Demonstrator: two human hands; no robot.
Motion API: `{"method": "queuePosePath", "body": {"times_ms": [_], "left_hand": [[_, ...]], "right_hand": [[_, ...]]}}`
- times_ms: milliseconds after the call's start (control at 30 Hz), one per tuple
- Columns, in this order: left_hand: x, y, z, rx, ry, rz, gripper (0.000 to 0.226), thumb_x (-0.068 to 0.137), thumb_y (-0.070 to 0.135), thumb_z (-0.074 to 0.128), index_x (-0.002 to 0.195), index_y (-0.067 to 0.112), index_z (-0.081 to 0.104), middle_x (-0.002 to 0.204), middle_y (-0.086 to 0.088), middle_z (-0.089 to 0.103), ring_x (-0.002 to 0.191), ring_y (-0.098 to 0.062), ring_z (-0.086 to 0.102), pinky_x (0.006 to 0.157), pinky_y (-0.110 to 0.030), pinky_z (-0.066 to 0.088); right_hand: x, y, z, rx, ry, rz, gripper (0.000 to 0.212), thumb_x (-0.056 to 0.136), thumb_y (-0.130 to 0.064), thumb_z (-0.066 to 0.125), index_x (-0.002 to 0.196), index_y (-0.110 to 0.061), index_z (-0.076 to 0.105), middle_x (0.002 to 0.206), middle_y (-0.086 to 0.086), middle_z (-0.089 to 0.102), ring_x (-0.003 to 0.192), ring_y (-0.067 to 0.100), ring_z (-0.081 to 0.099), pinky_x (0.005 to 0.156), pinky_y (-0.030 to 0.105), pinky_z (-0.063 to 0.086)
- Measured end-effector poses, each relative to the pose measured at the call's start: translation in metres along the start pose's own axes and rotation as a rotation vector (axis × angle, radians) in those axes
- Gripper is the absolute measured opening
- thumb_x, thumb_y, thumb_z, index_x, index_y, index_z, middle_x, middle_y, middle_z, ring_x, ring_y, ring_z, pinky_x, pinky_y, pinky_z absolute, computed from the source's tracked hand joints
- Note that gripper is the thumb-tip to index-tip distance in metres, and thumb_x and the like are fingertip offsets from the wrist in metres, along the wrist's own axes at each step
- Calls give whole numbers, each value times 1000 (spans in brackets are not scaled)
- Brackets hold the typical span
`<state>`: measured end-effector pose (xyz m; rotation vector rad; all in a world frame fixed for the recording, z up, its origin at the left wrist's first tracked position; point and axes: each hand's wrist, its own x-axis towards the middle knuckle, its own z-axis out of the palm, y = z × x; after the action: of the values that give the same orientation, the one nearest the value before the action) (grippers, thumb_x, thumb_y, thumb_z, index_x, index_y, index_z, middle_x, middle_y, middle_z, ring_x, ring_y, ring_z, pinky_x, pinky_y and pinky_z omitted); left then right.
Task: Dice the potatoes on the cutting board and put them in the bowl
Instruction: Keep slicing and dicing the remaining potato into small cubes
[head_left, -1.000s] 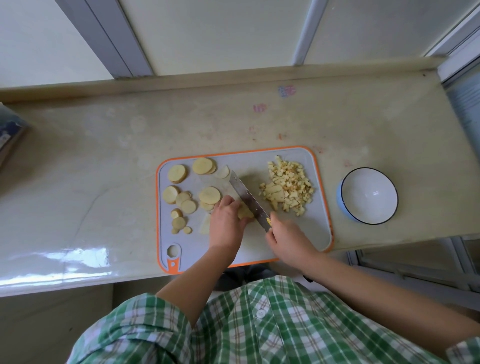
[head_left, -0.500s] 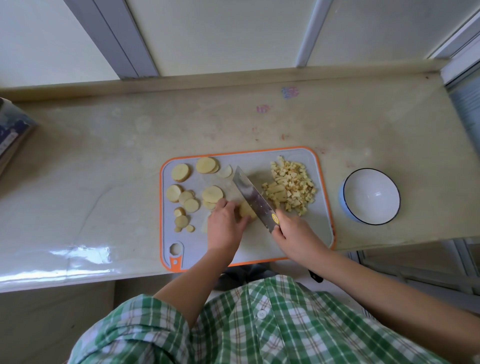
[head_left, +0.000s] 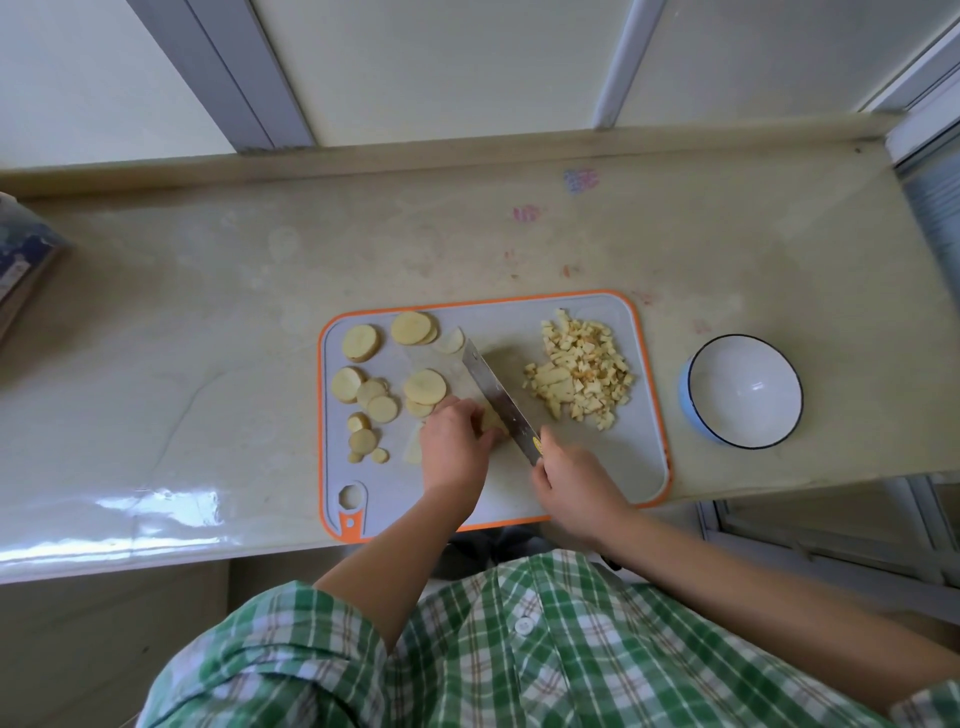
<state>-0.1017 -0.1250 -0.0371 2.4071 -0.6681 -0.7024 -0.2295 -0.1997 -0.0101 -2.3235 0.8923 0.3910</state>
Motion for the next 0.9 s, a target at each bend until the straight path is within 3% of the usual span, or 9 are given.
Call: {"method": "queuePosePath", "body": {"times_ms": [133, 267, 367, 533, 600, 733, 867, 900], "left_hand": [[-1, 1, -2, 2, 2, 7, 19, 74, 15, 79, 76, 11, 60, 81, -2, 58, 73, -22, 54, 66, -31, 41], [-2, -1, -3, 0, 17, 14, 21, 75, 23, 78, 87, 14, 63, 83, 0, 61, 75, -21, 58, 70, -32, 45], [-4, -3, -4, -34, 54, -8, 23, 79, 32, 75, 92, 16, 62, 79, 5, 62, 74, -16, 57, 69, -29, 43], [-5, -3, -2, -92, 46, -84, 11, 83, 23, 71, 83, 17, 63, 73, 5, 63, 66, -20, 62, 65, -33, 51], [-4, 0, -1, -103, 43, -117, 10, 83, 20, 71, 82, 14, 63, 73, 2, 64, 69, -21, 61, 63, -28, 45], [-3, 2, -2, -124, 37, -150, 9, 82, 17, 72, 81, 11, 65, 74, 0, 64, 72, -21, 58, 62, -24, 37], [-1, 3, -2, -134, 33, -170, 11, 82, 16, 72, 77, 10, 64, 71, -2, 64, 69, -22, 58, 56, -25, 34], [-1, 3, -2, -134, 34, -168, 12, 81, 17, 72, 76, 9, 64, 70, -3, 64, 69, -23, 58, 54, -25, 33]], "right_hand": [[0, 5, 1, 58, 30, 1, 18, 97, -13, 40, 112, -4, 45, 65, 2, 44, 63, 27, 49, 57, 35, 29], [2, 6, -8, 104, 37, -28, 1, 96, -11, 41, 94, -11, 41, 58, 2, 40, 53, 21, 41, 53, 37, 29], [0, 4, -17, 85, 51, -33, 10, 95, -10, 42, 89, -14, 34, 58, 4, 41, 55, 26, 42, 54, 39, 30], [-4, 4, -19, 18, 8, -55, 11, 93, -11, 41, 86, -13, 33, 58, 5, 38, 57, 31, 40, 54, 38, 28], [-6, 3, -17, 25, -1, -48, 13, 93, -10, 41, 85, -13, 32, 57, 3, 36, 54, 27, 36, 54, 36, 25], [-7, 1, -13, 29, -34, -17, 12, 94, -11, 41, 87, -13, 31, 59, 2, 37, 51, 14, 34, 55, 35, 25], [-4, -1, -6, 7, -48, -5, 4, 98, -15, 39, 100, -12, 38, 64, -1, 35, 62, 25, 41, 58, 34, 26], [-3, -3, -4, -6, -52, 2, 14, 99, -16, 38, 110, -8, 41, 65, -1, 35, 66, 27, 43, 59, 33, 27]]}}
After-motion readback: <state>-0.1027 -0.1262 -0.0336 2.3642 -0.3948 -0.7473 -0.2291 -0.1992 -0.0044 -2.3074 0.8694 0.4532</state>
